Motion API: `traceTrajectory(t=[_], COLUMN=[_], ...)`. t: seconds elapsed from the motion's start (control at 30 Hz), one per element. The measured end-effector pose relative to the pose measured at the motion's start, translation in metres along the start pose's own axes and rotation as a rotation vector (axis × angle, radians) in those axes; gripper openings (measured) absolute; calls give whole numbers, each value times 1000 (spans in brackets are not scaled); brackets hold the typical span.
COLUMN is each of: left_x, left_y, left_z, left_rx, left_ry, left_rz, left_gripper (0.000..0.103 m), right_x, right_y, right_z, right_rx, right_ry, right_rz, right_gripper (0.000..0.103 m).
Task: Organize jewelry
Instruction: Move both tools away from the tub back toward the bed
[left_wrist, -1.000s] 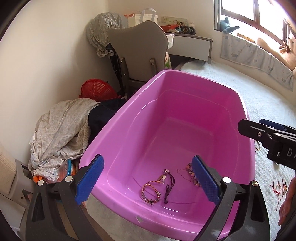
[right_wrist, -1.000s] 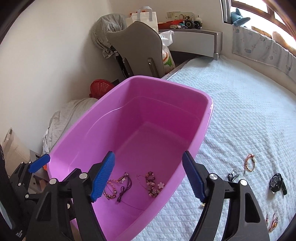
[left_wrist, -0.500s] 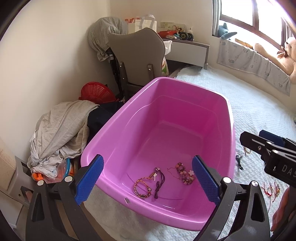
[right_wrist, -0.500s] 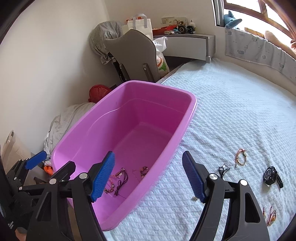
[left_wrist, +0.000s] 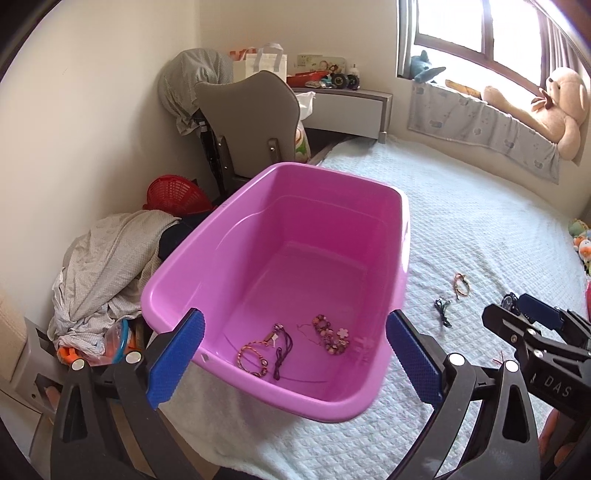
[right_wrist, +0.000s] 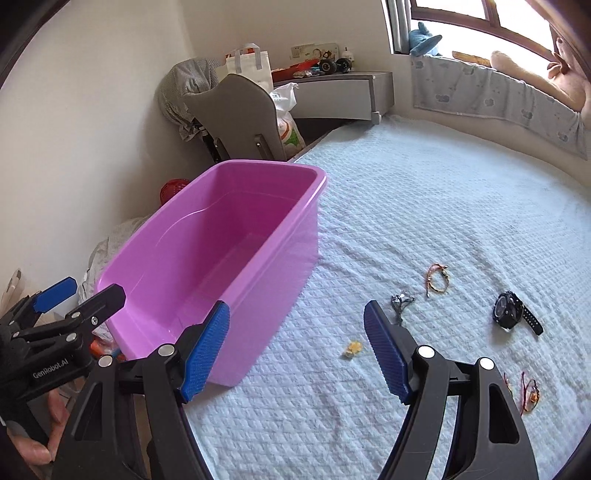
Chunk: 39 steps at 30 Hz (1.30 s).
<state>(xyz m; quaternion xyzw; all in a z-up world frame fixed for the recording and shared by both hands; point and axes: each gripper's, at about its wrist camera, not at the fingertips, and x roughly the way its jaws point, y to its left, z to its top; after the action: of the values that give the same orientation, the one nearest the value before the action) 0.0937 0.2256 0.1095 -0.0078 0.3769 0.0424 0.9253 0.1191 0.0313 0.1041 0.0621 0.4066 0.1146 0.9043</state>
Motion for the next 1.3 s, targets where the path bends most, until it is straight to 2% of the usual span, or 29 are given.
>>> traceTrajectory(t=[0.23, 0.37, 0.7, 0.83, 1.1, 1.3], left_x=[-10, -14, -18, -10, 5, 17], left_y=[-34, -59, -121, -141, -165, -188], left_z=[-17, -28, -77, -97, -131, -145], left_rx=[30, 63, 165, 173, 179, 177], left_ry=[-1, 6, 9, 46, 100, 123], left_rz=[-38, -89, -176, -208, -229, -237], left_gripper=[97, 97, 97, 97, 97, 97], right_x=[-36, -59, -94, -104, -111, -109], right_y=[-43, -74, -148, -173, -212, -234], right_z=[-38, -64, -149, -178, -207, -217], right_rx=[66, 125, 231, 268, 328, 345], right_ry=[-22, -43, -35, -40, -23, -13], right_rz=[-55, -93, -214, -243, -291, -310], right_gripper=[72, 74, 74, 75, 75, 75])
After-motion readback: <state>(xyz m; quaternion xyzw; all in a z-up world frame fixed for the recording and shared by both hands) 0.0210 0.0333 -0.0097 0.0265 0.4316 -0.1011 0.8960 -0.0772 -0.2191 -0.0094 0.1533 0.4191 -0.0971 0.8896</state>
